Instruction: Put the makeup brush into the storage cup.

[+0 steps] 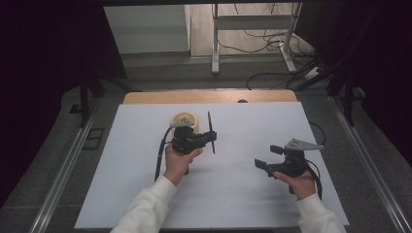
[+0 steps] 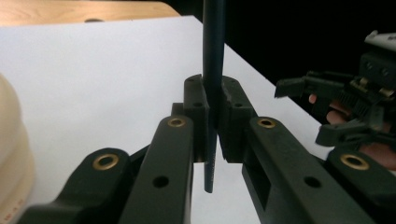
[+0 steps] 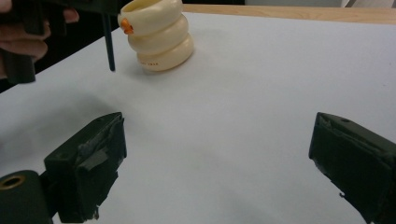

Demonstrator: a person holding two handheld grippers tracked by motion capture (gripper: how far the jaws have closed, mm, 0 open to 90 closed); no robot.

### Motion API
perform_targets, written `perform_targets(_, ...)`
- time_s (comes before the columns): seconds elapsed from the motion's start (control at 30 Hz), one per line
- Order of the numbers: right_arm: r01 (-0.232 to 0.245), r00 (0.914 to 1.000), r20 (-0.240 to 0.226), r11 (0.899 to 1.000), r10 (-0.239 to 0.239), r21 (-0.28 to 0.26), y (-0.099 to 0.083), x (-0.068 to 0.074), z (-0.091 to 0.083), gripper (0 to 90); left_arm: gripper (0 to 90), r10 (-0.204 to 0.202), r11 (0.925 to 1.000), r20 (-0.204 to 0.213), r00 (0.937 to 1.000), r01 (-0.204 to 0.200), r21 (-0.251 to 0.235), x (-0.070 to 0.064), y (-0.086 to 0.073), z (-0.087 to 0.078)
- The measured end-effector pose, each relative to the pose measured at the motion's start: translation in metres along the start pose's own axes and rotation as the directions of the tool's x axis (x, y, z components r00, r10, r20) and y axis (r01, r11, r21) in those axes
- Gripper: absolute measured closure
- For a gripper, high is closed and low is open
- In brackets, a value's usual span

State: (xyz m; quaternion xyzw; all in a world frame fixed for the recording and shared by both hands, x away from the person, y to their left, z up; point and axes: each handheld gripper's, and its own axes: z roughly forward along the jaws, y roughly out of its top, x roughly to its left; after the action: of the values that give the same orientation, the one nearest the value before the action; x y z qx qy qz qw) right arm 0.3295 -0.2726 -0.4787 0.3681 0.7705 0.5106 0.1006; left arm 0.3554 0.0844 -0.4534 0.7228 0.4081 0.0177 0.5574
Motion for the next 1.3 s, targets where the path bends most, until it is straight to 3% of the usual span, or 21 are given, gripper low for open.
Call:
perform_targets(0.57,-0.011,0.9994,0.032,1.0,0.011,0.01,-0.01,-0.012,-0.008,4.7,83.5,0.004,0.9993,-0.037,0.9993,-0.006,-0.036,0.011,0.015,-0.022)
perform_targets(1.3,0.007,0.9994,0.035,0.999,-0.008,0.042,-0.012,-0.012,-0.003,5.2,83.5,-0.018,0.998,-0.088,0.996,0.012,-0.062,0.03,0.028,-0.033)
